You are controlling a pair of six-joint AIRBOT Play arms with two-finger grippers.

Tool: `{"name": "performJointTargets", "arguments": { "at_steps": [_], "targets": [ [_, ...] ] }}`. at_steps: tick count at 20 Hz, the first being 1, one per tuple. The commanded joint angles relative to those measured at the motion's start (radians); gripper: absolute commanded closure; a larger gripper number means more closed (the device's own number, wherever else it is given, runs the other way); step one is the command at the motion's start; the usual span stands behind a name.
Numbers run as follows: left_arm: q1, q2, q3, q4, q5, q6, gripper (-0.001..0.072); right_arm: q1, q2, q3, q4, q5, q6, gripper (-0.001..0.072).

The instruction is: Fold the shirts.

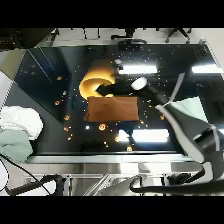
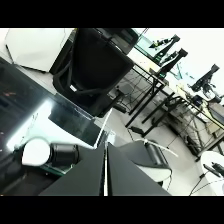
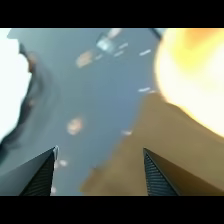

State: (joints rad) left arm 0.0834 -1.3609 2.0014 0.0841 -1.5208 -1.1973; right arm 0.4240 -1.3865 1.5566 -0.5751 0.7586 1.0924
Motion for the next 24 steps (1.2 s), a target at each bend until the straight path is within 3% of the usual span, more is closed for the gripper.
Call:
{"name": "performJointTargets", "arguments": {
  "at_steps": [1,5,14,19,20,22,23,24],
  "targets": [
    [0.002,0.002,0.0,-0.001,-0.007,0.004,0.0691,-0.237,0.067,0.0,-0.159,0.299,0.15,0.011],
    [0.002,0.002,0.0,-0.001,-0.006,0.004,0.0691,-0.414,0.034,-0.03,-0.186,0.479,0.18,0.0109],
    [0.002,0.002,0.0,-0.001,-0.003,0.004,0.0691,-0.417,-0.176,-0.066,-0.18,0.485,0.154,0.011],
    [0.002,0.002,0.0,-0.001,-0.003,0.004,0.069,-0.325,-0.224,-0.066,-0.17,0.491,0.122,0.0112],
    [0.001,0.002,0.0,-0.001,-0.003,0.004,0.0691,-0.306,-0.23,-0.066,-0.134,0.491,0.095,0.0192],
    [0.002,0.002,0.0,-0.001,-0.003,0.004,0.0691,-0.286,-0.231,-0.063,-0.016,0.497,0.004,0.0619],
    [0.002,0.002,0.0,-0.001,-0.004,0.004,0.0691,-0.288,-0.227,-0.055,0.053,0.507,-0.024,0.069],
    [0.001,0.002,0.0,0.0,-0.007,0.004,0.0691,-0.293,-0.213,-0.043,0.097,0.507,-0.024,0.069]
  ]
}}
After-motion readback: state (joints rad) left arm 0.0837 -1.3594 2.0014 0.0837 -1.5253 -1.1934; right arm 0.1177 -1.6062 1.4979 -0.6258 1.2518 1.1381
